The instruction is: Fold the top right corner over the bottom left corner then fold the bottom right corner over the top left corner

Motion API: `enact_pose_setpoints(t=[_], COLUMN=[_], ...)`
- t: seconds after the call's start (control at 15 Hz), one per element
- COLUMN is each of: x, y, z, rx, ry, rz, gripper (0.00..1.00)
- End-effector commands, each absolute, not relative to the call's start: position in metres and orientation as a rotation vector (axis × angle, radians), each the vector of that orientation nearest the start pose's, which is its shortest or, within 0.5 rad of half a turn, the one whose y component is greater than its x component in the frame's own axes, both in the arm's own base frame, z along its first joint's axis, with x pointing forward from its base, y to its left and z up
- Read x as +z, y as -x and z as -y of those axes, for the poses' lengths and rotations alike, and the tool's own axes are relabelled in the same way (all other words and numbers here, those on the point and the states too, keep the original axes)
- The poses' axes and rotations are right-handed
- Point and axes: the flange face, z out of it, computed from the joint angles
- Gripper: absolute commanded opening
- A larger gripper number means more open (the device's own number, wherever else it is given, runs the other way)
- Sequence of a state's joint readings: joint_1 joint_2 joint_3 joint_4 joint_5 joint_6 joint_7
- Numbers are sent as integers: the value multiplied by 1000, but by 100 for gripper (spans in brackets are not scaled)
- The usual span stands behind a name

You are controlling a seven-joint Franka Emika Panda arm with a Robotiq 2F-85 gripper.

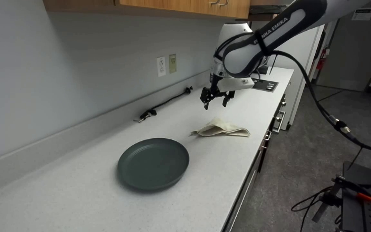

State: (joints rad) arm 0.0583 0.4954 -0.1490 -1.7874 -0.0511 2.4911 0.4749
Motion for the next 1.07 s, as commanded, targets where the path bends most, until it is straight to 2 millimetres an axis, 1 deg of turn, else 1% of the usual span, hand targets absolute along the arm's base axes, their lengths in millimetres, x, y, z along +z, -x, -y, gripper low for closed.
enact_pose_setpoints(t=[0.0,0.4,0.67,0.87,0.93,1.0], x=[340,389,411,417,411,412], y=[-639,-605,-587,-576,-593,-589], z=[48,38,27,24,24,23], rx=[-406,-531,-593,-643,-597,-607], ry=[3125,3136,3111,3091,3092,3087], rz=[-619,-485,-442,-420,-469,-464], gripper=[100,100,100,100,100,100])
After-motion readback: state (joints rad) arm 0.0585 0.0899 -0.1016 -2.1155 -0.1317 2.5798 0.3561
